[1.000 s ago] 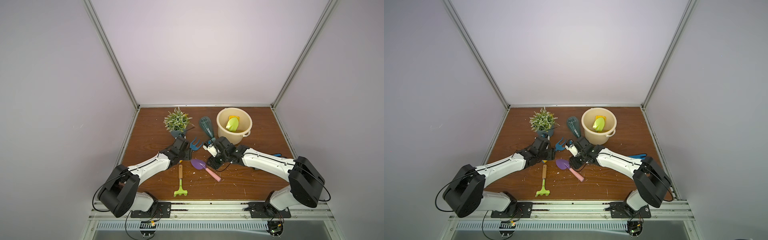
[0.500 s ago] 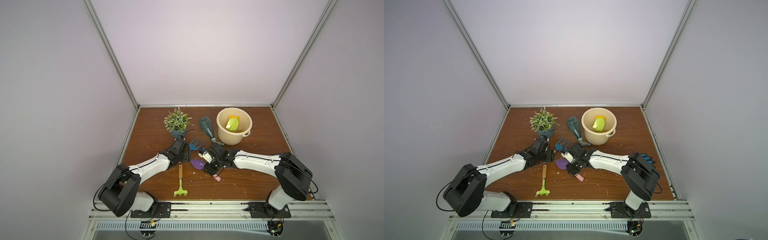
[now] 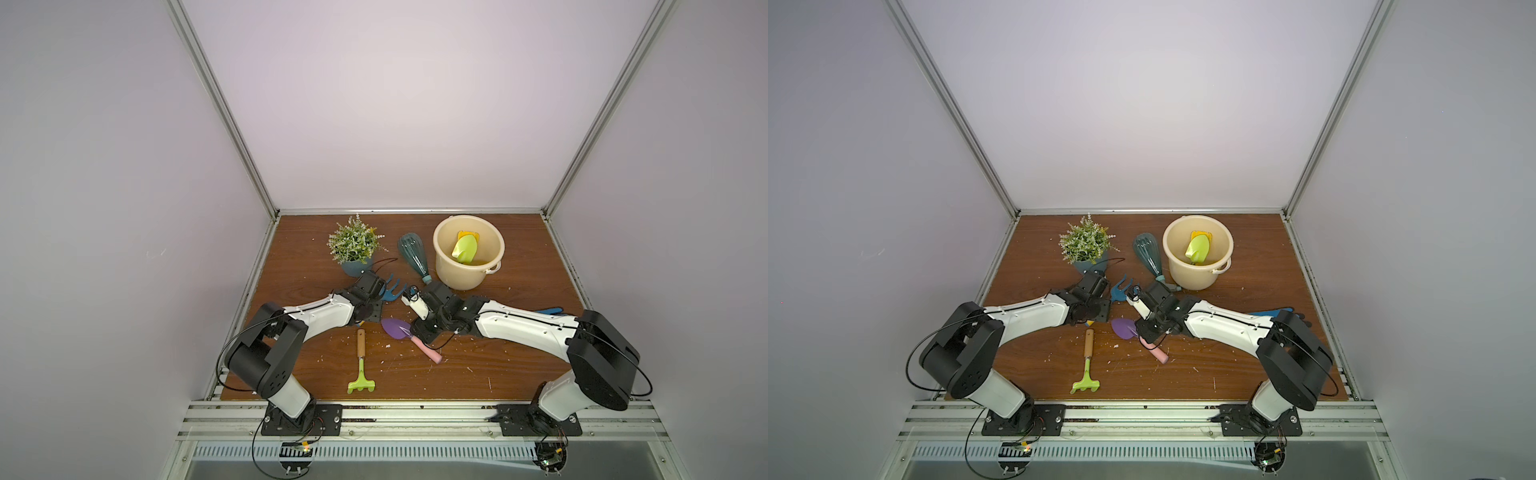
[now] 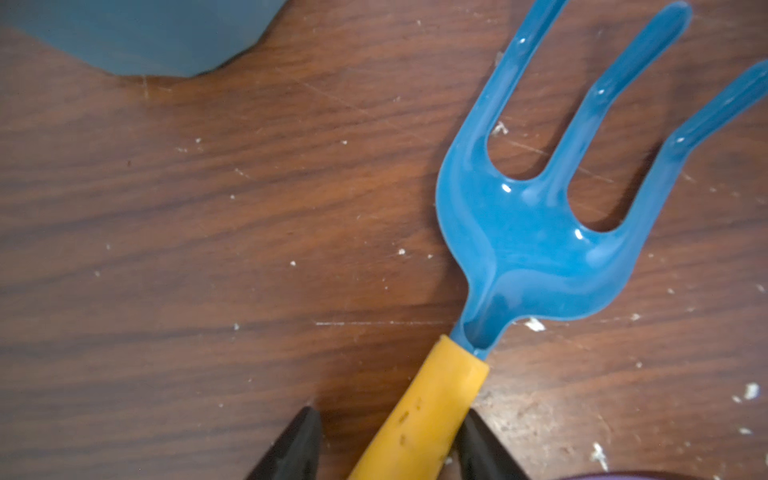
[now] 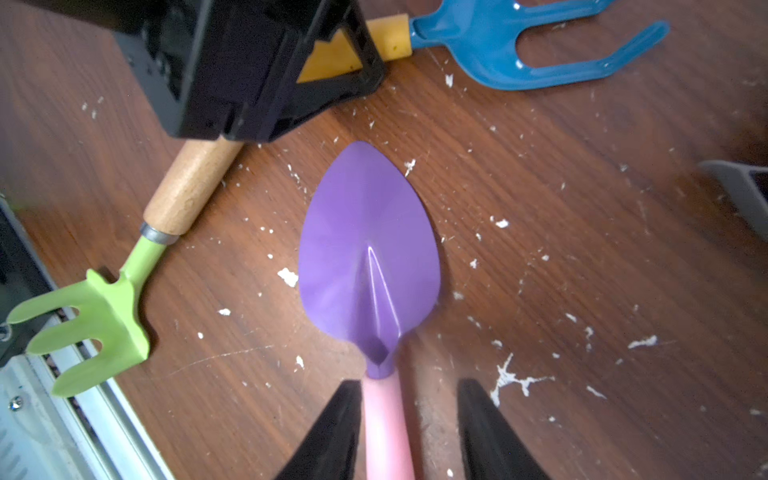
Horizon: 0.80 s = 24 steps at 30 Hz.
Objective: Organize the gardening tools
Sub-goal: Pick up the gardening tool from the center of the board.
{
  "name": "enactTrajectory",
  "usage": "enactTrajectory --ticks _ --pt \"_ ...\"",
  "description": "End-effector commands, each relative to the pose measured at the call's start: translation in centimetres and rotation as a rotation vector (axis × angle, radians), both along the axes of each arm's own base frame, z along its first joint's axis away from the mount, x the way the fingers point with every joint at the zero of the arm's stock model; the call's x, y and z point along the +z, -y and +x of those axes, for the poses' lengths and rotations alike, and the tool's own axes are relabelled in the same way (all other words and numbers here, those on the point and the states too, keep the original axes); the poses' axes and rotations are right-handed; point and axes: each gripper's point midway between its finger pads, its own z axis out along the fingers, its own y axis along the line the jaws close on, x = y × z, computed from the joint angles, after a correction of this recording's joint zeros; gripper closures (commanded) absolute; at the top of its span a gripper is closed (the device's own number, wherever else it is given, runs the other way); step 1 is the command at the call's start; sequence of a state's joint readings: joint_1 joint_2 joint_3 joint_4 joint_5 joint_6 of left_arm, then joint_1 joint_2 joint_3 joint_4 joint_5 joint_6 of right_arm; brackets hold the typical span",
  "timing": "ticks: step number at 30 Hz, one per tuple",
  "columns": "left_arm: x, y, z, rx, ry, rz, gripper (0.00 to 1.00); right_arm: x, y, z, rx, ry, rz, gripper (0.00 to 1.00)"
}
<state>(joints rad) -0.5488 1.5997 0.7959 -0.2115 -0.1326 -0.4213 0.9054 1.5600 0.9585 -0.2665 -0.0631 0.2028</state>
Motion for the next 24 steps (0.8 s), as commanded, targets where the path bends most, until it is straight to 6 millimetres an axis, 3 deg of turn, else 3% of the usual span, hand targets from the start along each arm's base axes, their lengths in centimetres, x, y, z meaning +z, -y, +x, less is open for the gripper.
enactTrajectory --ticks 1,13,18,24 --pt "-1.5 -1.3 -0.7 -0.014 -0.058 0.079 0.51 1.1 0.7 1.2 -0.054 0.045 0.019 0.56" --pt "-0.6 1.2 0.0 -0.109 -0.039 0.081 0.76 2.1 3.0 3.5 -0.178 0.084 0.063 0.56" --pt "1.5 2.4 0.8 -0.141 0.006 0.042 0.89 2.9 3.9 4.5 -0.236 0.089 0.108 0.56" --pt "4.8 4.4 1.5 -0.207 0.064 -0.047 0.98 4.7 4.6 5.9 -0.294 0.087 0.201 0.56"
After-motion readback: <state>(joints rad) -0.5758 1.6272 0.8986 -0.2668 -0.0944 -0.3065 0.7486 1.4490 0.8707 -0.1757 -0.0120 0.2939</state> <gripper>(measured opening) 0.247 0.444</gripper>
